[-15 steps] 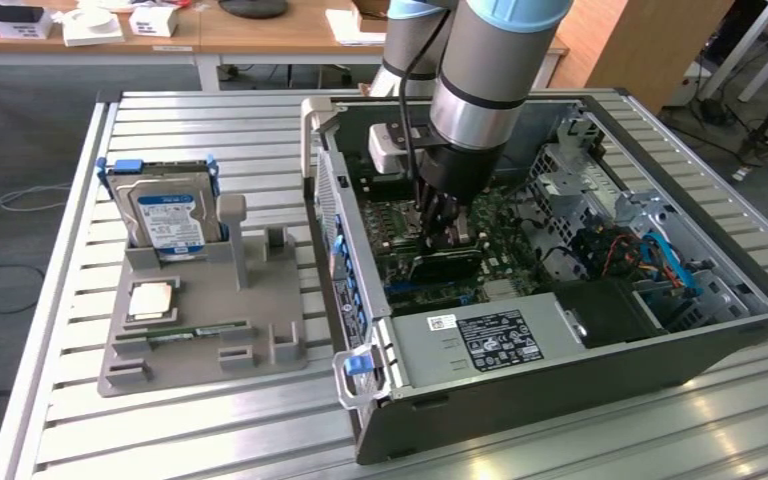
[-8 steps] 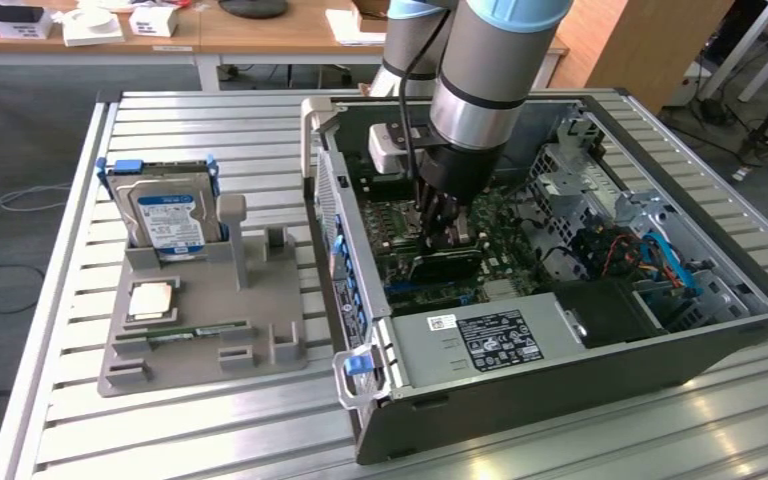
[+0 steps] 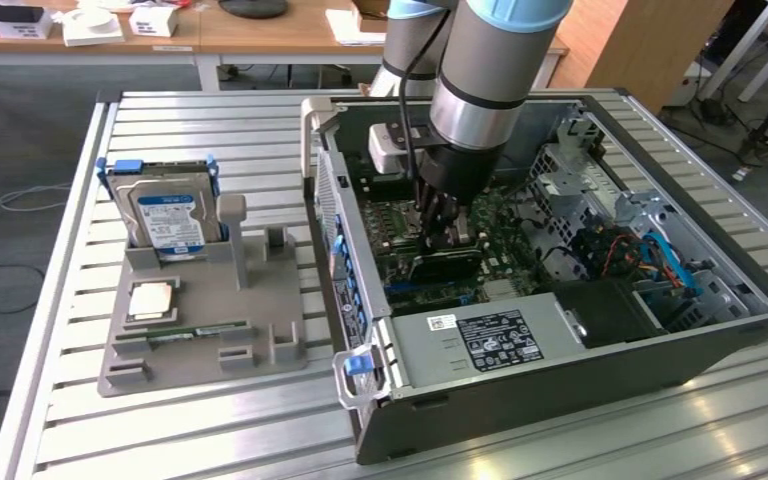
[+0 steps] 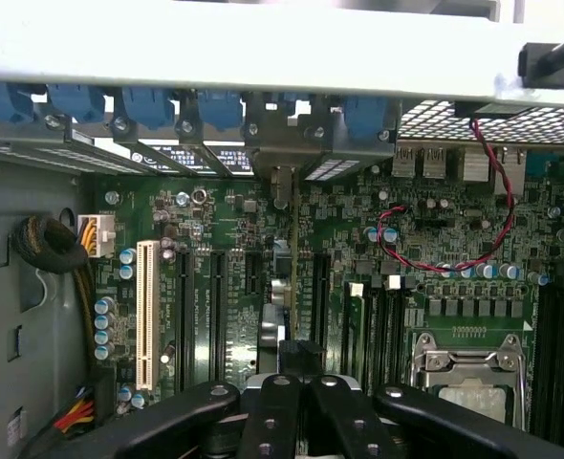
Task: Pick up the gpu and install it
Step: 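Press down on the gpu until it lock into place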
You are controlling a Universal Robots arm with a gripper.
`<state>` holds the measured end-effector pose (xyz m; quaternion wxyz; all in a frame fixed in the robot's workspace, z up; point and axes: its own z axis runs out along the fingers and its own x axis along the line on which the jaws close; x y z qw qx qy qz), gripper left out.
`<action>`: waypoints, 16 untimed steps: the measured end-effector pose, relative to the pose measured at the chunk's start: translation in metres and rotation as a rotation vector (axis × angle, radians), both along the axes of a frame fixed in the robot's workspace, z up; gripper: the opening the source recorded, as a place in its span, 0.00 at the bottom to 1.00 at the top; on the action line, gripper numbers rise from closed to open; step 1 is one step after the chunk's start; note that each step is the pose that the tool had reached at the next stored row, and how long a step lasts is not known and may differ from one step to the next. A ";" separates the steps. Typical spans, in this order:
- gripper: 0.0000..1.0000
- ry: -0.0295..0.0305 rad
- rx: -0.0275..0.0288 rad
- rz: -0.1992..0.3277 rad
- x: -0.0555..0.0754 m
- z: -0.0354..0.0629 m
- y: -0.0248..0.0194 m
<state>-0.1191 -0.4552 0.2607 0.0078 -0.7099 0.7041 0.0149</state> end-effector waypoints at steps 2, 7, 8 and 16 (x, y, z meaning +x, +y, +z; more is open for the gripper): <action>0.11 -0.0010 0.0016 0.000 0.000 0.0016 0.0001; 0.11 0.0001 -0.0005 0.000 0.000 0.0132 -0.0001; 0.11 0.0002 -0.0006 0.000 0.000 0.0157 -0.0001; 0.11 0.0001 -0.0005 0.000 0.001 0.0354 -0.0001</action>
